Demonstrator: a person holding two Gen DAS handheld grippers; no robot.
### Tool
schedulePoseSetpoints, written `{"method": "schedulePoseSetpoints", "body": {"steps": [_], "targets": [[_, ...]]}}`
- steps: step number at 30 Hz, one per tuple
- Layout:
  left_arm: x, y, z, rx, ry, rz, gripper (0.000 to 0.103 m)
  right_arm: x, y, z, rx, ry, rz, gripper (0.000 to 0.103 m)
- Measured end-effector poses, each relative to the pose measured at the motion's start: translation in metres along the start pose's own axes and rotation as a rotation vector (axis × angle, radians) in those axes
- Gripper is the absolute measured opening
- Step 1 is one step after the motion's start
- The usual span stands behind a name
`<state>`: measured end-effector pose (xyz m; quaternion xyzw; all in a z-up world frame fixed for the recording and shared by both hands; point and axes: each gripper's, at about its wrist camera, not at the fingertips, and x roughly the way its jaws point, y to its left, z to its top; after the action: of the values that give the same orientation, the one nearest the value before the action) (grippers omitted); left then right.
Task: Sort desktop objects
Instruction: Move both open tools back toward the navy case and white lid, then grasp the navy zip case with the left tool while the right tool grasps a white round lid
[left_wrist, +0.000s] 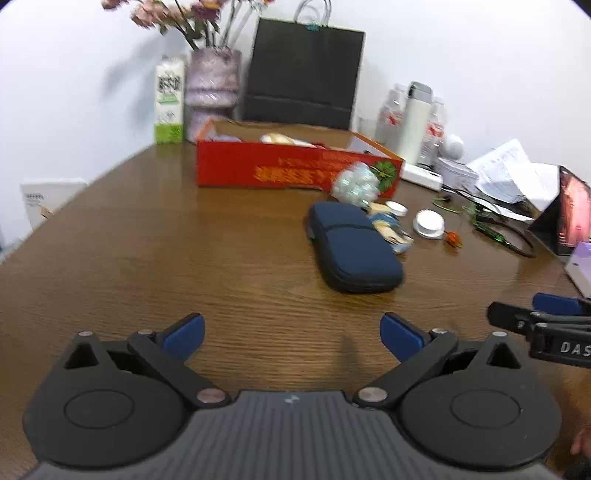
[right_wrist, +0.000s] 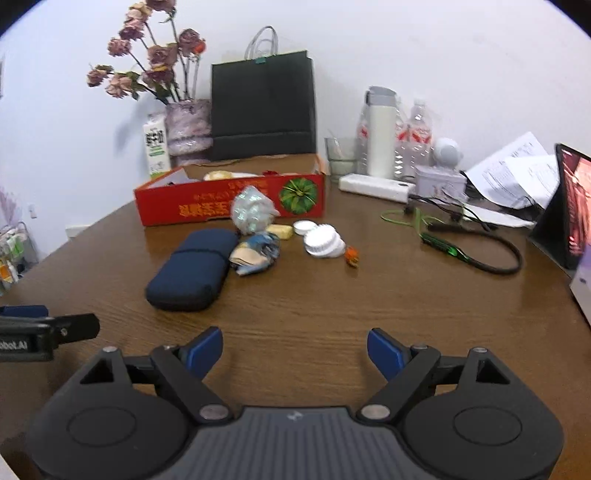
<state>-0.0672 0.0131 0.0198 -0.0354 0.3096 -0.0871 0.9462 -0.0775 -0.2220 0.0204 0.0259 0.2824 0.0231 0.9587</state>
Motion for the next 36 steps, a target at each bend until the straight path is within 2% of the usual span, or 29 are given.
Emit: {"method": "schedulePoseSetpoints", "body": {"steps": [2, 5, 8, 9, 14, 15, 17, 18, 19, 21, 22, 25, 28, 29, 30, 31, 33, 34, 35, 36], "targets": [[0.006, -0.008, 0.003, 0.019, 0.015, -0.014, 0.103, -0.002, -0.004, 0.0, 0.009, -0.007, -0.004, 0.085], [0.022, -0.021, 0.015, 0.051, -0.009, -0.034, 0.103, 0.004, -0.009, 0.006, 0.01, -0.001, -0.019, 0.084], [0.052, -0.033, 0.038, 0.068, -0.023, -0.023, 0.103, 0.023, -0.014, 0.021, -0.012, 0.05, -0.019, 0.082], [0.063, -0.037, 0.046, 0.065, -0.015, -0.019, 0.103, 0.032, -0.015, 0.028, -0.023, 0.061, -0.016, 0.077], [0.117, -0.049, 0.072, 0.037, 0.07, -0.046, 0.103, 0.081, -0.024, 0.069, -0.067, 0.041, -0.017, 0.069], [0.122, -0.049, 0.072, 0.034, 0.076, -0.044, 0.101, 0.091, -0.024, 0.078, -0.081, 0.042, -0.017, 0.065], [0.13, -0.049, 0.07, 0.034, 0.1, -0.05, 0.091, 0.114, -0.023, 0.091, -0.117, 0.063, -0.005, 0.06], [0.13, -0.049, 0.068, 0.05, 0.084, -0.047, 0.082, 0.128, -0.023, 0.097, -0.133, 0.087, 0.0, 0.054], [0.131, -0.049, 0.068, 0.073, 0.081, -0.046, 0.077, 0.14, -0.022, 0.1, -0.14, 0.106, -0.006, 0.052], [0.13, -0.044, 0.071, 0.065, 0.09, -0.068, 0.072, 0.157, -0.019, 0.103, -0.154, 0.133, -0.006, 0.047], [0.129, -0.041, 0.072, 0.055, 0.089, -0.082, 0.07, 0.163, -0.017, 0.103, -0.161, 0.138, -0.012, 0.039], [0.122, -0.033, 0.077, 0.031, 0.084, -0.077, 0.066, 0.168, -0.015, 0.102, -0.153, 0.128, -0.021, 0.039], [0.099, -0.023, 0.082, 0.013, 0.043, -0.078, 0.066, 0.145, -0.022, 0.106, -0.09, 0.063, -0.02, 0.039], [0.088, -0.019, 0.082, 0.019, 0.023, -0.082, 0.066, 0.132, -0.027, 0.107, -0.052, 0.035, 0.005, 0.039], [0.077, -0.017, 0.08, 0.041, 0.005, -0.091, 0.066, 0.117, -0.034, 0.108, 0.011, 0.012, 0.071, 0.039], [0.069, -0.015, 0.076, 0.075, 0.004, -0.105, 0.067, 0.104, -0.044, 0.107, 0.094, 0.009, 0.178, 0.039], [0.057, -0.013, 0.061, 0.105, 0.059, -0.134, 0.066, 0.088, -0.063, 0.096, 0.249, 0.056, 0.412, 0.039], [0.051, -0.013, 0.05, 0.108, 0.087, -0.135, 0.066, 0.08, -0.064, 0.086, 0.282, 0.074, 0.458, 0.039], [0.044, -0.014, 0.041, 0.125, 0.101, -0.128, 0.066, 0.07, -0.059, 0.076, 0.259, 0.085, 0.439, 0.039], [0.035, -0.016, 0.03, 0.147, 0.1, -0.113, 0.066, 0.059, -0.046, 0.066, 0.189, 0.101, 0.373, 0.039]]}}
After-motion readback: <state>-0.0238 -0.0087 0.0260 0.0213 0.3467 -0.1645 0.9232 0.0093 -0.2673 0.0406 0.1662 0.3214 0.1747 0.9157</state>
